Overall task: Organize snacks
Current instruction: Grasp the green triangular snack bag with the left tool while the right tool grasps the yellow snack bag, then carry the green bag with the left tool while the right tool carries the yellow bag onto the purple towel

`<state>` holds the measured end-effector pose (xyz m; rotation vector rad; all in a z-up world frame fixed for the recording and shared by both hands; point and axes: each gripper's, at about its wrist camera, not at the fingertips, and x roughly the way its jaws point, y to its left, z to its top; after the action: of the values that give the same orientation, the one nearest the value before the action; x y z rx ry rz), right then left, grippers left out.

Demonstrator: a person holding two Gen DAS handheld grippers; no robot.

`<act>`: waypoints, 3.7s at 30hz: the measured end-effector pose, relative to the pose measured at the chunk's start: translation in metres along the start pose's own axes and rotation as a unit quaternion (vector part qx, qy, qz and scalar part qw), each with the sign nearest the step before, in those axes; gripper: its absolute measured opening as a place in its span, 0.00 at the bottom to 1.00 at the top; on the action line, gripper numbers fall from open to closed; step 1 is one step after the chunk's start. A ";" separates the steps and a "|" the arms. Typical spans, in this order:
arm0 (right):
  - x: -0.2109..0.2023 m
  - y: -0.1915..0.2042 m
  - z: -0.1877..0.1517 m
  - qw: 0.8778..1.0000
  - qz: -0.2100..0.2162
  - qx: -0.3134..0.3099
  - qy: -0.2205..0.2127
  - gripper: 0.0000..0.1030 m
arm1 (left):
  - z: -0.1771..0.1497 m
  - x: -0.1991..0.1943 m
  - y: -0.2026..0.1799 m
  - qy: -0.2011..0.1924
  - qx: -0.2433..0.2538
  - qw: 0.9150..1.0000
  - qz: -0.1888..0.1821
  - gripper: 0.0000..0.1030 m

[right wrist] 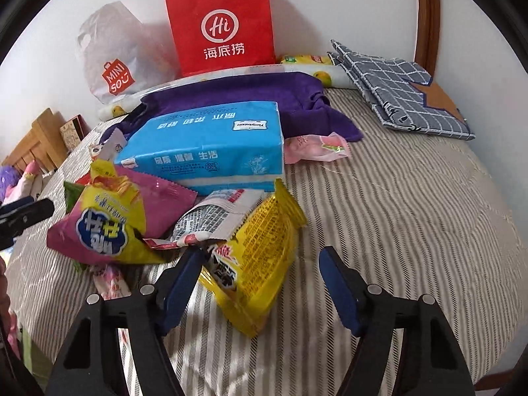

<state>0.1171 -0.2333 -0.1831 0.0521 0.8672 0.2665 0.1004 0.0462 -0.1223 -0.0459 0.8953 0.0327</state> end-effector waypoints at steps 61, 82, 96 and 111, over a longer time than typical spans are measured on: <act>-0.048 -0.044 0.018 0.998 -0.037 0.022 -0.056 0.44 | 0.003 -0.017 -0.023 -0.009 0.015 0.991 -0.133 0.48; -0.054 -0.035 0.050 0.997 -0.021 0.012 -0.076 0.44 | 0.030 -0.018 -0.051 -0.019 0.029 0.988 -0.153 0.48; -0.020 -0.017 0.121 0.996 0.001 -0.021 -0.082 0.44 | 0.095 0.012 -0.066 -0.013 0.039 0.988 -0.151 0.48; 0.029 -0.019 0.195 0.996 0.012 -0.034 -0.079 0.44 | 0.166 0.055 -0.037 -0.010 0.012 0.993 -0.116 0.48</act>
<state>0.2868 -0.2317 -0.0815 0.0194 0.6999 0.3105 0.2659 0.0190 -0.0608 -0.1263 0.8657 -0.1939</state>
